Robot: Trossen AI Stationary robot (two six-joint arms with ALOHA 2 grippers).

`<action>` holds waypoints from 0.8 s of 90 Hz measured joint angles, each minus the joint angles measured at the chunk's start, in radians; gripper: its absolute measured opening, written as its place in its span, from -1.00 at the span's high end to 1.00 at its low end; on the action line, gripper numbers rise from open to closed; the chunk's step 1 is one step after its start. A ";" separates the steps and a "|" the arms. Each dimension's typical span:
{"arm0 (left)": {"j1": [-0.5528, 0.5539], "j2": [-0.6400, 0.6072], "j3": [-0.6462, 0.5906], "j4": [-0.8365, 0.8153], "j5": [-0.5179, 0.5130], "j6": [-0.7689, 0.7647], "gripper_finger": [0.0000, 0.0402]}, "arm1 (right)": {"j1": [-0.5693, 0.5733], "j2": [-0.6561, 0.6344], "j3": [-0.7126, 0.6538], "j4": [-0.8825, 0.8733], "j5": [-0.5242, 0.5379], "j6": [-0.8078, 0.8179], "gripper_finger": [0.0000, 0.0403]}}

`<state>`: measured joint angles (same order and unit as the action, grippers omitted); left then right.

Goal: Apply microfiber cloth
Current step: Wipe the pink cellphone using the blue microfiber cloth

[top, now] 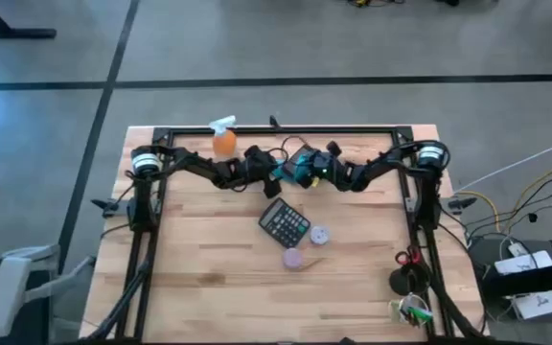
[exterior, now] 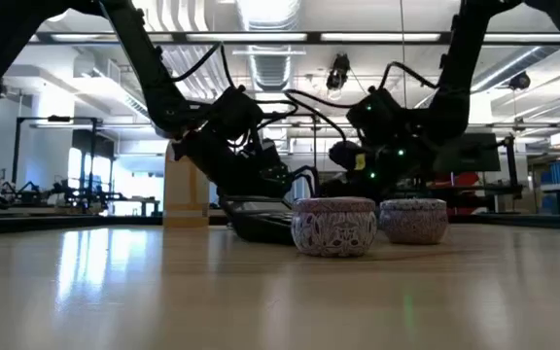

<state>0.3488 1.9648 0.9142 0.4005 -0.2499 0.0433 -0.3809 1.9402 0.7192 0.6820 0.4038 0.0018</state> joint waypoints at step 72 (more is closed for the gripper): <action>-0.055 -0.136 -0.004 -0.213 0.036 0.053 -0.73 | 0.247 -0.257 -0.003 -0.461 -0.096 0.040 1.00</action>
<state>0.2934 1.8289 0.9104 0.1878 -0.2134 0.0967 -0.1343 1.6835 0.7165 0.2214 0.3079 0.0421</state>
